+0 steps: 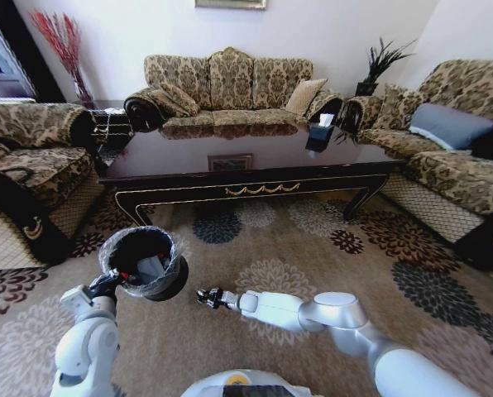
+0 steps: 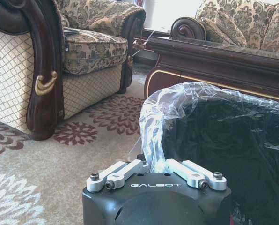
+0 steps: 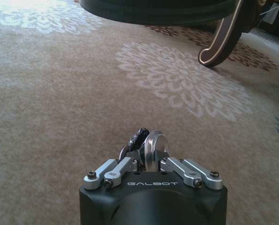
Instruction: Move to the front of the table and pick up the trash from the floor, then place it into the trash bin.
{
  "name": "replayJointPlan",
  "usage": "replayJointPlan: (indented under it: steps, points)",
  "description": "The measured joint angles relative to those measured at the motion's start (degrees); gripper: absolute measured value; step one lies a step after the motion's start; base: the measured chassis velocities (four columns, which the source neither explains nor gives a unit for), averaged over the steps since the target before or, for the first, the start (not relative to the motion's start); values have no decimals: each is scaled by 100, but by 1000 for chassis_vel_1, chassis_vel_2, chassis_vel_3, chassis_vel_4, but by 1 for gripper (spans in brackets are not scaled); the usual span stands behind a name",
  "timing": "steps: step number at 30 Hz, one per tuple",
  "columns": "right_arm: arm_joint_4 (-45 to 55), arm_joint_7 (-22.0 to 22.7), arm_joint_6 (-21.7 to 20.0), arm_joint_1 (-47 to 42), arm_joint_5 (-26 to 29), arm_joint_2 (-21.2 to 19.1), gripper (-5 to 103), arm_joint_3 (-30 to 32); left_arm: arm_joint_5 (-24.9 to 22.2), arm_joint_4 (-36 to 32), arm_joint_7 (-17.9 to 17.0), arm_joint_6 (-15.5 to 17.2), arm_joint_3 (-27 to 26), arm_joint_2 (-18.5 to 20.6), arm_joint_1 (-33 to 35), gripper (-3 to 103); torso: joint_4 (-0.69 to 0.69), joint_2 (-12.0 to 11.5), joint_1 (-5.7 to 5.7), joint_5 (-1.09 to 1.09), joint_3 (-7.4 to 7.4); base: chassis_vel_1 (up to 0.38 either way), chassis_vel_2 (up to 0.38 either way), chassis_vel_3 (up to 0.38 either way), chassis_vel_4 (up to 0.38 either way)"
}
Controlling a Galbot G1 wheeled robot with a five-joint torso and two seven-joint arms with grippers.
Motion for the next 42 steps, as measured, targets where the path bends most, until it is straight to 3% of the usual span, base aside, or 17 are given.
replayJointPlan:
  steps: [8,13,15,16,17,21,28,32,38,39,42]
  points:
    - [36,-22,79,-34,-105,-240,16,151,-8,64,0,11,29,33,-37,3,0,0,0,0,0,0,0,0,0]
    - [546,12,94,134,-39,-544,15,195,-15,111,0,22,43,53,-75,3,1,0,0,1,0,0,0,0,0]
    - [807,38,87,242,29,-737,12,201,-29,119,1,28,44,61,-84,3,2,0,0,3,0,0,0,0,0]
    - [1048,51,76,362,78,-994,4,262,-29,124,-1,31,43,69,-87,3,1,0,0,0,1,0,0,0,0]
    - [1048,51,76,362,78,-994,4,262,-29,124,-1,31,43,69,-87,3,1,0,0,0,1,0,0,0,0]
    - [1489,96,25,581,204,-1763,3,500,-31,146,-2,41,69,66,-99,3,-3,0,0,-2,0,0,0,0,0]
    - [1976,119,-11,614,213,-2493,3,1022,-7,190,2,43,97,49,-101,3,0,0,0,2,0,0,0,0,0]
    - [2550,132,-64,523,289,-2955,3,1813,21,206,2,43,129,49,-76,3,-1,0,0,3,0,0,0,0,0]
    - [3292,196,-232,716,734,-3213,3,2457,67,235,5,42,168,30,-68,3,0,0,0,0,0,0,0,0,0]
    - [3720,299,-308,1149,1113,-3210,3,2450,101,236,5,43,218,-21,-67,3,1,0,0,-1,0,0,0,0,0]
    - [3888,328,-324,1424,1263,-3102,3,2333,112,235,12,43,245,-35,-64,3,0,0,0,0,0,0,0,0,0]
